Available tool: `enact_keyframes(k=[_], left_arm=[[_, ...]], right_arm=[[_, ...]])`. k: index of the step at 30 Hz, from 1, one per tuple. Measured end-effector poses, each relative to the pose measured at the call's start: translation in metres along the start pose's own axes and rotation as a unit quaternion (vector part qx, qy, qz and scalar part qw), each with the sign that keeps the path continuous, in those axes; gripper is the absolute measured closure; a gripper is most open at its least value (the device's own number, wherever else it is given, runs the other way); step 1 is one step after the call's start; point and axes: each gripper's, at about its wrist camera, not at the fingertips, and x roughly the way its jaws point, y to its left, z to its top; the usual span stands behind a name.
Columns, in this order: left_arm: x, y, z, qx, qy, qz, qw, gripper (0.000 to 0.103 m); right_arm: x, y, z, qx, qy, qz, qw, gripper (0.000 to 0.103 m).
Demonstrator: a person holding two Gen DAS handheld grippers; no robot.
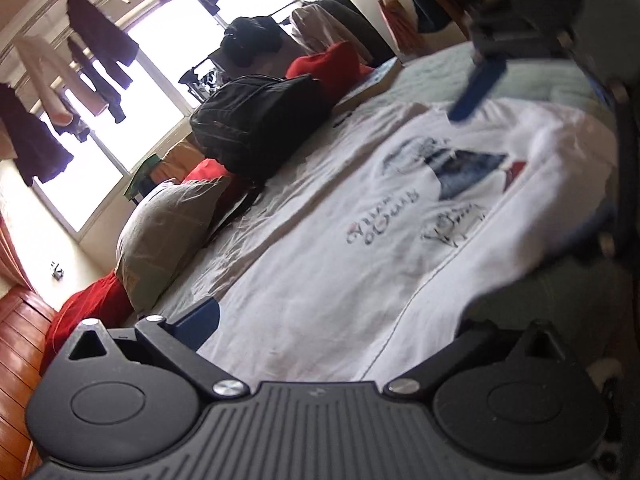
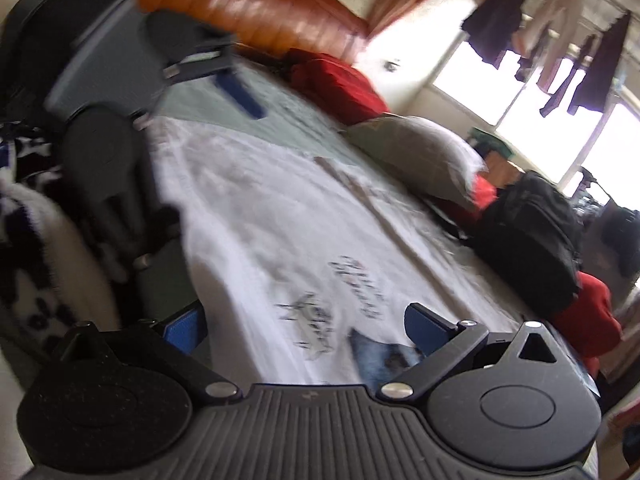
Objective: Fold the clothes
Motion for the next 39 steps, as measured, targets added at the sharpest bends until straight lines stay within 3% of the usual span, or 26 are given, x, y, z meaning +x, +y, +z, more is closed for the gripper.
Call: enact_keyframes(k=[3, 6, 10, 14, 17, 19, 25, 30, 39], left_arm=[[-0.002, 0.001, 0.002, -0.002, 0.000, 0.001, 1.0000, 0.001], [0.000, 0.004, 0.004, -0.015, 0.001, -0.001, 0.9999, 0.001], [0.003, 0.008, 0.008, -0.035, 0.001, -0.006, 0.9994, 0.001], [0.002, 0.014, 0.007, -0.058, 0.001, -0.013, 0.9982, 0.001], [-0.002, 0.010, -0.001, -0.040, 0.003, -0.016, 0.9991, 0.001], [-0.003, 0.001, -0.008, -0.002, 0.007, -0.010, 0.9999, 0.001], [0.006, -0.034, -0.014, 0.098, 0.010, 0.026, 0.9948, 0.001], [0.011, -0.028, -0.016, 0.107, 0.015, 0.084, 0.9905, 0.000], [0.012, -0.007, -0.042, 0.128, 0.039, 0.142, 0.9808, 0.000]], right_arm=[[0.012, 0.008, 0.001, -0.004, 0.004, -0.004, 1.000, 0.000], [0.029, 0.013, 0.002, -0.014, 0.028, -0.053, 0.998, 0.000], [0.024, 0.018, 0.008, -0.021, 0.019, -0.041, 0.999, 0.000], [0.028, 0.027, 0.007, -0.059, 0.022, -0.089, 0.994, 0.000], [0.030, 0.016, -0.002, -0.060, 0.041, -0.136, 0.988, 0.000], [0.027, 0.006, -0.007, -0.052, 0.050, -0.161, 0.984, 0.000], [0.014, 0.001, -0.005, -0.026, 0.041, -0.173, 0.984, 0.000], [0.022, 0.000, -0.010, -0.036, 0.051, -0.175, 0.983, 0.000], [0.011, -0.012, -0.047, -0.017, 0.089, -0.240, 0.966, 0.000]])
